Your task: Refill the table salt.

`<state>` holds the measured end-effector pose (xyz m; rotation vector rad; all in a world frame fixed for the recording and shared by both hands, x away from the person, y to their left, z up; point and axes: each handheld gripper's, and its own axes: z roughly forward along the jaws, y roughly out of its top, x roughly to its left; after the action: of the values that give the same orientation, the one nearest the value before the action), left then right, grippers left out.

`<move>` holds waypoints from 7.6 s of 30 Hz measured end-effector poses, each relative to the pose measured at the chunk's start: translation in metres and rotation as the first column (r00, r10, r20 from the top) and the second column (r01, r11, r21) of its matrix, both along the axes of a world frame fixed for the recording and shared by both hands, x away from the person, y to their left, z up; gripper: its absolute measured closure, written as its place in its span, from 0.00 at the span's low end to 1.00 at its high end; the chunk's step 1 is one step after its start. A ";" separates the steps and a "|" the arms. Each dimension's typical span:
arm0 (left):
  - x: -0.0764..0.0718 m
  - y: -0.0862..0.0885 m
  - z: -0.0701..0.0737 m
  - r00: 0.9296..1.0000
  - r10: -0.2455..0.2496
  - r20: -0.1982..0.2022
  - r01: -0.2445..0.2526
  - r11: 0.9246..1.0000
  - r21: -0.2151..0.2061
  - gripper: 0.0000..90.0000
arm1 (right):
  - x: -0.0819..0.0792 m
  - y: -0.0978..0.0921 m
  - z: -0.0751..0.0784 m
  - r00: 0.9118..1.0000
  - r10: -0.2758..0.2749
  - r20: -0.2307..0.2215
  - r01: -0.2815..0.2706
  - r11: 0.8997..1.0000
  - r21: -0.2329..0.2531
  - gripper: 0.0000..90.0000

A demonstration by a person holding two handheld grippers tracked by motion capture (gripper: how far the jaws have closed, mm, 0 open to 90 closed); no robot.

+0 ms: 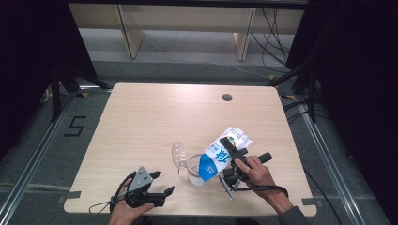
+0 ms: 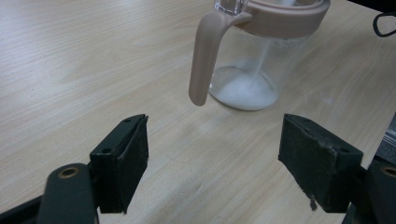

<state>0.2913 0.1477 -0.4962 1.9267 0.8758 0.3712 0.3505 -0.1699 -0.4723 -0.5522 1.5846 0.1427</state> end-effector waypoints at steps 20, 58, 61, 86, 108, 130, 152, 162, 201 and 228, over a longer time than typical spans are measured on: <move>0.000 0.000 0.000 1.000 -0.001 0.001 0.001 1.000 0.001 0.26 | -0.001 -0.003 -0.005 0.999 -0.046 -0.022 0.047 0.998 0.046 0.58; 0.000 0.000 0.000 1.000 0.000 -0.001 0.000 1.000 -0.001 0.27 | -0.001 -0.001 0.002 0.999 -0.002 0.038 0.003 1.000 -0.024 0.60; -0.001 -0.001 0.000 1.000 0.006 -0.002 -0.006 1.000 -0.008 0.27 | -0.002 -0.002 0.000 0.999 -0.030 0.017 0.030 1.000 -0.001 0.60; 0.000 0.000 0.000 1.000 0.006 -0.011 -0.006 1.000 -0.005 0.27 | -0.001 -0.001 0.003 0.999 -0.012 0.040 0.013 1.000 -0.024 0.61; 0.001 -0.002 0.000 1.000 0.005 -0.017 -0.005 1.000 -0.018 0.27 | -0.001 -0.004 -0.002 0.999 -0.035 0.022 0.035 0.999 0.009 0.62; 0.000 0.000 -0.001 1.000 0.016 -0.020 -0.016 1.000 -0.008 0.22 | -0.001 -0.001 0.000 0.999 -0.030 0.037 0.031 0.999 -0.011 0.62; 0.000 0.000 -0.001 1.000 0.011 -0.024 -0.012 1.000 -0.013 0.20 | -0.002 0.001 0.000 0.999 -0.024 0.046 0.026 0.999 -0.026 0.62; 0.000 0.001 -0.001 1.000 0.008 -0.017 -0.008 1.000 -0.005 0.20 | -0.001 0.002 0.000 0.999 -0.023 0.049 0.024 0.999 -0.027 0.63; 0.000 0.002 0.000 1.000 0.013 -0.014 -0.013 1.000 0.001 0.20 | -0.001 0.001 0.002 0.998 -0.024 0.058 0.025 1.000 -0.011 0.65; 0.001 0.001 -0.001 0.999 0.019 -0.029 -0.020 0.999 -0.025 0.21 | -0.001 0.002 0.002 0.997 -0.028 0.065 0.029 1.000 -0.011 0.66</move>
<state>0.2920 0.1486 -0.4974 1.9050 0.9143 0.3435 0.3497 -0.1681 -0.4705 -0.5386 1.5304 0.0930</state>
